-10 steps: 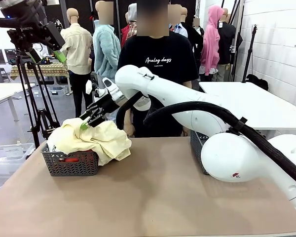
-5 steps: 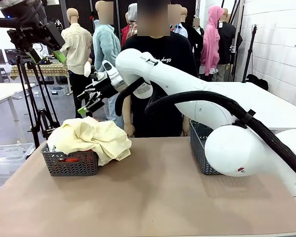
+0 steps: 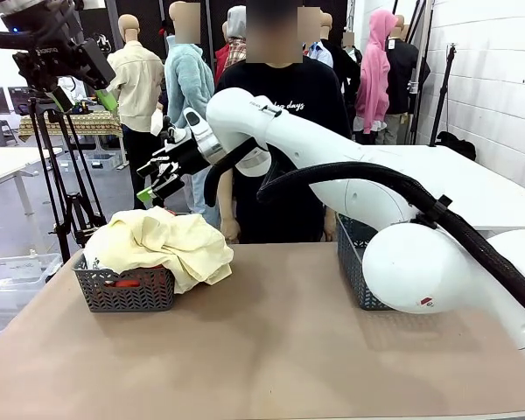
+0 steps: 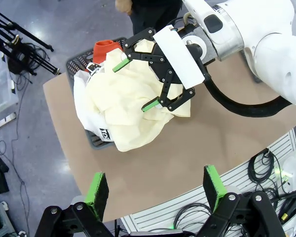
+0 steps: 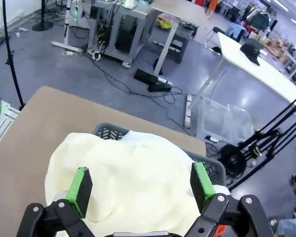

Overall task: Sort the tops and bottoms.
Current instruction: Sort the clothes according to human instructions.

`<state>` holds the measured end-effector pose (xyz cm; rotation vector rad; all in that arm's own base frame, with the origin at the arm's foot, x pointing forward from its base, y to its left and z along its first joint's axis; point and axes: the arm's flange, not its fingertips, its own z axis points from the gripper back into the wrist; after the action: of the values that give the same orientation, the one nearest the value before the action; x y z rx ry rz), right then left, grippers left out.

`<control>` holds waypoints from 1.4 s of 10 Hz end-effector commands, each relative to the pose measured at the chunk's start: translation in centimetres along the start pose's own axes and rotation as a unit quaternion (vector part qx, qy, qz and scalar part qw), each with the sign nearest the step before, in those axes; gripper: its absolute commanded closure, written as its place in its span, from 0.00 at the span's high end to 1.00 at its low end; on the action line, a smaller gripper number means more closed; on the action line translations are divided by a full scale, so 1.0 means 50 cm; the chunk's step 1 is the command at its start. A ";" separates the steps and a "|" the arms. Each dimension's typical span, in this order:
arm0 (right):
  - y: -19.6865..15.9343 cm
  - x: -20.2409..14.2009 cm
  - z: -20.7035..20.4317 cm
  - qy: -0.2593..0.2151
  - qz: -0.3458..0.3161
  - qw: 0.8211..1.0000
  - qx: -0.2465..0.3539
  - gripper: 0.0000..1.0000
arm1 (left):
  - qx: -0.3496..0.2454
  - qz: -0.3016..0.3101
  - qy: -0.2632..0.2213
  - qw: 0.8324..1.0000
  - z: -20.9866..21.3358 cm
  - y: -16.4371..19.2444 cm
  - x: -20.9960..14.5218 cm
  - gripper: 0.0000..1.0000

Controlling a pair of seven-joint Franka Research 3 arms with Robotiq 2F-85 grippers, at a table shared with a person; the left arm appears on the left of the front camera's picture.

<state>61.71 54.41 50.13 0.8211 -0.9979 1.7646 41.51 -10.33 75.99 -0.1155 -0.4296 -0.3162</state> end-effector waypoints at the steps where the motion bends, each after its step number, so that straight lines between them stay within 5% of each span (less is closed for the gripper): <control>1: 0.002 0.005 0.002 0.009 0.007 1.000 0.005 1.00 | 0.006 0.001 0.004 1.000 0.005 0.002 -0.003 1.00; 14: 0.002 0.005 0.002 0.009 0.007 1.000 0.005 1.00 | 0.006 0.001 0.004 1.000 0.005 0.002 -0.003 1.00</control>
<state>61.72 54.39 50.10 0.8187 -0.9966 1.7658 41.51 -10.33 75.99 -0.1155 -0.4296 -0.3162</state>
